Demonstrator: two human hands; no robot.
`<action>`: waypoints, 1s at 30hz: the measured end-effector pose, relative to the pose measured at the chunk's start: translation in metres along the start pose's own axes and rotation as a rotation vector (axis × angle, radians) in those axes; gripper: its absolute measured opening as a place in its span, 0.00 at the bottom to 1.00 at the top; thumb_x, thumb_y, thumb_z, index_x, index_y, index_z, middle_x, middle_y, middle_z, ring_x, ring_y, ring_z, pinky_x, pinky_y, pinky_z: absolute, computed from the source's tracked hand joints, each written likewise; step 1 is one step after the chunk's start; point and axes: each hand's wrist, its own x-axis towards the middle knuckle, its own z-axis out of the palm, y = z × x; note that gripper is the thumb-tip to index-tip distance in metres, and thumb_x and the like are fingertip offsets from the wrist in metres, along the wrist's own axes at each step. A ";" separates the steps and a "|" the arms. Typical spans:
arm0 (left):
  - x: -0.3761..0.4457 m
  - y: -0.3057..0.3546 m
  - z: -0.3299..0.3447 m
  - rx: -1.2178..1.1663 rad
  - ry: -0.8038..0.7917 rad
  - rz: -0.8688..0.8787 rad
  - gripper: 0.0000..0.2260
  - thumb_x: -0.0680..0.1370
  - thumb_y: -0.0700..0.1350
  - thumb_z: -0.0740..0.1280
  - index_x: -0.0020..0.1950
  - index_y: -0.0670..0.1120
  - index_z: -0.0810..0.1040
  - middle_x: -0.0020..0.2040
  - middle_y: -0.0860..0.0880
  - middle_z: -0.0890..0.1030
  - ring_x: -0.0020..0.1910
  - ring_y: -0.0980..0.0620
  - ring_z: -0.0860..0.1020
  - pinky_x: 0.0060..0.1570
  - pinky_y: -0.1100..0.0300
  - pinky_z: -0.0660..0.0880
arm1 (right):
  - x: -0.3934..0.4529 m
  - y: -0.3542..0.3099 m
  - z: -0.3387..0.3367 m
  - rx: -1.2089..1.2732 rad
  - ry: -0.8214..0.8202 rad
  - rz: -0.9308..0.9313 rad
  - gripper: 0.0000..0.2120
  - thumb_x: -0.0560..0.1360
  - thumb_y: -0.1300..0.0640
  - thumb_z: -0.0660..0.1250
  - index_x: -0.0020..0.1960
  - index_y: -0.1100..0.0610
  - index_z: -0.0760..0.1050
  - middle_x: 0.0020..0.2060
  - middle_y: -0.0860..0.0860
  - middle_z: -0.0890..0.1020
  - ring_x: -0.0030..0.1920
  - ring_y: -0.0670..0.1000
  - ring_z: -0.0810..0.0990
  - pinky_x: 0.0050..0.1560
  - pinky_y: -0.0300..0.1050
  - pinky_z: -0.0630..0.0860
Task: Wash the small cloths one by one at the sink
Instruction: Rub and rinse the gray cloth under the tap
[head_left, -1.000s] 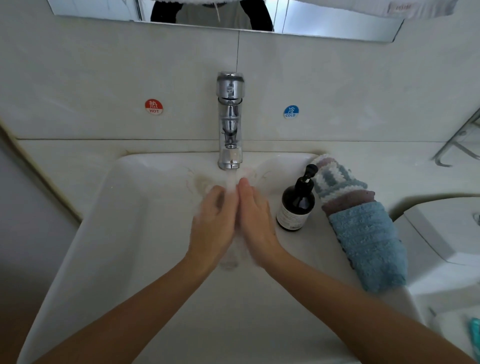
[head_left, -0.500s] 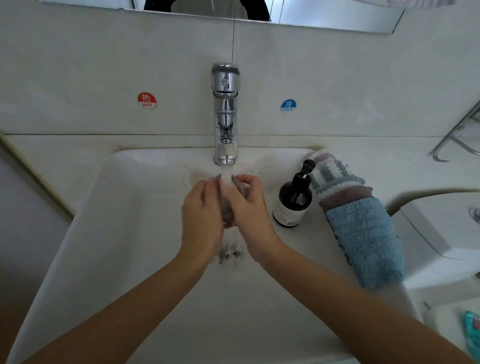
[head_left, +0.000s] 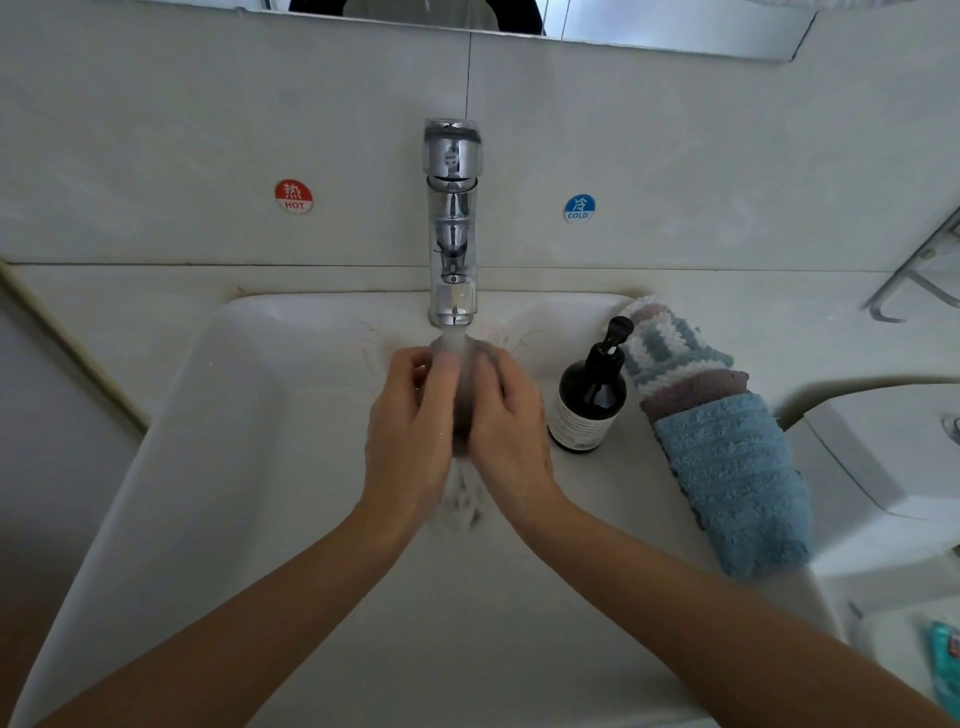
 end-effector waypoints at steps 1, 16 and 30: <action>0.000 0.000 0.000 0.029 -0.006 0.022 0.08 0.80 0.57 0.59 0.46 0.57 0.74 0.40 0.61 0.80 0.40 0.60 0.80 0.40 0.57 0.78 | 0.002 -0.001 0.000 -0.027 -0.002 0.009 0.14 0.84 0.52 0.54 0.48 0.54 0.77 0.42 0.54 0.82 0.43 0.50 0.81 0.44 0.49 0.79; 0.003 -0.005 -0.001 -0.021 0.124 -0.054 0.05 0.83 0.47 0.56 0.58 0.50 0.67 0.45 0.55 0.78 0.43 0.59 0.79 0.44 0.58 0.77 | -0.010 0.008 0.011 0.041 -0.066 0.100 0.15 0.78 0.40 0.62 0.62 0.44 0.70 0.58 0.47 0.76 0.54 0.42 0.78 0.51 0.39 0.78; 0.000 0.001 0.012 -0.051 0.156 -0.177 0.17 0.82 0.51 0.59 0.39 0.48 0.81 0.34 0.50 0.83 0.36 0.55 0.82 0.39 0.57 0.78 | 0.003 -0.002 0.007 -0.103 -0.017 0.189 0.19 0.81 0.43 0.59 0.39 0.53 0.79 0.34 0.49 0.82 0.39 0.49 0.82 0.38 0.46 0.75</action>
